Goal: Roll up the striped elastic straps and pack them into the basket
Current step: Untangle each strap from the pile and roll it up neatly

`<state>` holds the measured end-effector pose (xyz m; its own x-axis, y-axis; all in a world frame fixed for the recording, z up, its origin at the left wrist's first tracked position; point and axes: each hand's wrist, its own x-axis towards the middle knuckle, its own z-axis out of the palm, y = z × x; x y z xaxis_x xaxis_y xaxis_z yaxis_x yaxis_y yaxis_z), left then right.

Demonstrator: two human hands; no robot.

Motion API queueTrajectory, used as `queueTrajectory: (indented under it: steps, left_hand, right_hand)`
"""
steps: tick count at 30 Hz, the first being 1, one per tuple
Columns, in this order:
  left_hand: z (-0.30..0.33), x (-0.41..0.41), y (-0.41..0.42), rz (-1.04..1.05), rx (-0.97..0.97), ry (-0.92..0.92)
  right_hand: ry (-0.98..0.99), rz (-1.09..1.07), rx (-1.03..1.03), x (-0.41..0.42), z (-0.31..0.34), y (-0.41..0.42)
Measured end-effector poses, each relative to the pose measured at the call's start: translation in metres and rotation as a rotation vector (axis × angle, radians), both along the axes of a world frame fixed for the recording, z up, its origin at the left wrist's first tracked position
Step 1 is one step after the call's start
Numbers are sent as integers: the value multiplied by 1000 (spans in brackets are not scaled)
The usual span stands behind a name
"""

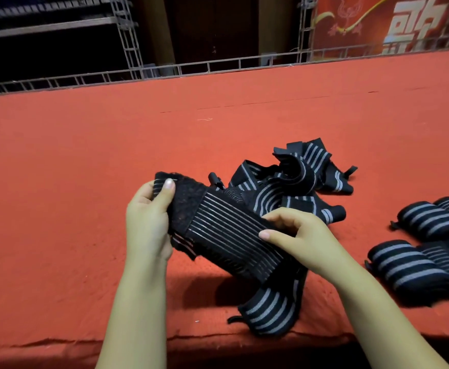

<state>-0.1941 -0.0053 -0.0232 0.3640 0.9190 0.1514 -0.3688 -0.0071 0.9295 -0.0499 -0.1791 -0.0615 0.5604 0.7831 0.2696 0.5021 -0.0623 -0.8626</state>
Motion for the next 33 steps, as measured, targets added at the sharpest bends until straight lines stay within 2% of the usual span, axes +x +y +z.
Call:
queueTrajectory:
  steps: [3, 5, 9, 10, 12, 16, 22, 25, 28, 31, 33]
  left_hand:
    - [-6, -4, 11, 82, 13, 25]
    - [-19, -6, 24, 174, 84, 122]
    - [-53, -5, 32, 215, 326, 729]
    - [-59, -6, 26, 193, 393, 792]
    - [-62, -6, 7, 102, 561, 767]
    - [-60, 8, -37, -242, 887, 638]
    - [-64, 14, -48, -299, 1030, 524]
    - [-62, 13, -43, -215, 973, 400]
    - [-58, 15, -40, -108, 909, 391]
    - [-54, 18, -39, -53, 813, 408]
    - [-53, 19, -36, -34, 722, 407]
  right_hand:
    - [-31, 59, -35, 2, 6, -3]
    - [-36, 89, -71, 4, 4, -3]
    - [-83, 70, -141, 2, -16, 3]
    - [-50, 49, -125, 1, -20, 4]
    - [93, 17, -45, 1, -24, 6]
    - [359, 60, 135, -1, -16, 11]
    - [815, -32, 316, -2, 5, 16]
    - [838, -37, 309, 1, 7, 16]
    - [812, 80, 292, -4, 2, 13]
    - [697, 177, 216, -7, -3, 7]
    - [563, 125, 143, -7, -6, 4]
